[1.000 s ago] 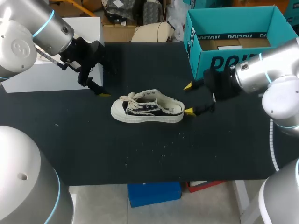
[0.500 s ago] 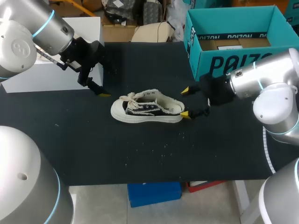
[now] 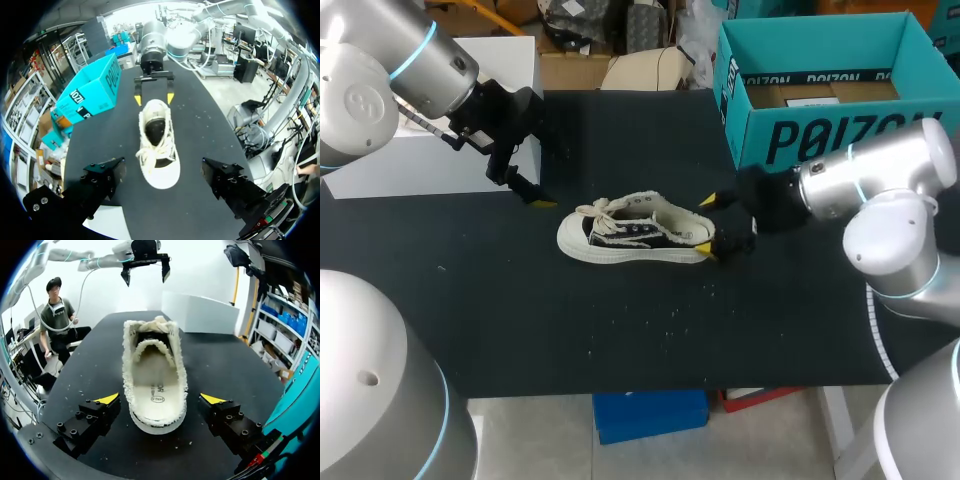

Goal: Take the shoe out of the shoebox, open the shoe tongue, remove and reinsert the insole, then place the shoe into the shoebox

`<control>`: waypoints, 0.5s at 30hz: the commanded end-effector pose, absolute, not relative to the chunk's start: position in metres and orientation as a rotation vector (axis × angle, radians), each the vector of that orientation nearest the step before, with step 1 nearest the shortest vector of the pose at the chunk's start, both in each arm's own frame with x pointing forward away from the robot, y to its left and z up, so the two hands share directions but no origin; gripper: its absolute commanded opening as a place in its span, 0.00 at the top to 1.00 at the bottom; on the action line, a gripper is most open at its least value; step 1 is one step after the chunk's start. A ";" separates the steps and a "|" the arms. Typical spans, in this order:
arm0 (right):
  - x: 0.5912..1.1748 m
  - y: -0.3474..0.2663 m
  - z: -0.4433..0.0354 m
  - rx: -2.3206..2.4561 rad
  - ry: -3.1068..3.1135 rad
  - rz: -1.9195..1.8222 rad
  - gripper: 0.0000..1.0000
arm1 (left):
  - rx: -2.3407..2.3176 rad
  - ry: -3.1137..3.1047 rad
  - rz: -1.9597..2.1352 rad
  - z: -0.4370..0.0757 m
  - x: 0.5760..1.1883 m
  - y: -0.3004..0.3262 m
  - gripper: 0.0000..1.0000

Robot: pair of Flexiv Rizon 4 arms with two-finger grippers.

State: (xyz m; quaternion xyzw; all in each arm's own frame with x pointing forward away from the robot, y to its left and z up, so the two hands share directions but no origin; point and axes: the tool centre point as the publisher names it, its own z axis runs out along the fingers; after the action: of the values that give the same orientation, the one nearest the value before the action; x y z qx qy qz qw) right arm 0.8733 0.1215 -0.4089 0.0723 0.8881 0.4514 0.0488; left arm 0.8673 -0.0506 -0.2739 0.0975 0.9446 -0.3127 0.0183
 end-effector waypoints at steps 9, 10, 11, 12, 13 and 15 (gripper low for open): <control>0.879 0.135 -0.430 0.217 2.697 1.422 0.00 | 0.304 2.929 -0.972 -0.275 0.867 -0.050 0.00; 0.879 0.135 -0.431 0.217 2.698 1.422 0.00 | 0.304 2.929 -0.972 -0.275 0.867 -0.050 0.00; 0.878 0.135 -0.432 0.218 2.700 1.422 0.00 | 0.304 2.929 -0.972 -0.275 0.867 -0.050 0.00; 0.878 0.134 -0.432 0.221 2.701 1.423 0.00 | 0.304 2.929 -0.972 -0.275 0.867 -0.050 0.00; 0.878 0.135 -0.433 0.223 2.701 1.424 0.00 | 0.304 2.929 -0.972 -0.275 0.867 -0.050 0.00; 0.877 0.136 -0.434 0.228 2.703 1.427 0.00 | 0.304 2.929 -0.972 -0.275 0.867 -0.050 0.00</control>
State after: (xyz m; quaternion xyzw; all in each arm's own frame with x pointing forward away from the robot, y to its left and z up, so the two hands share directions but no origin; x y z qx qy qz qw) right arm 0.8762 0.1334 -0.4315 0.0736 0.8815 0.4648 0.0382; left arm 0.8673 -0.0506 -0.2739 0.0976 0.9446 -0.3127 0.0183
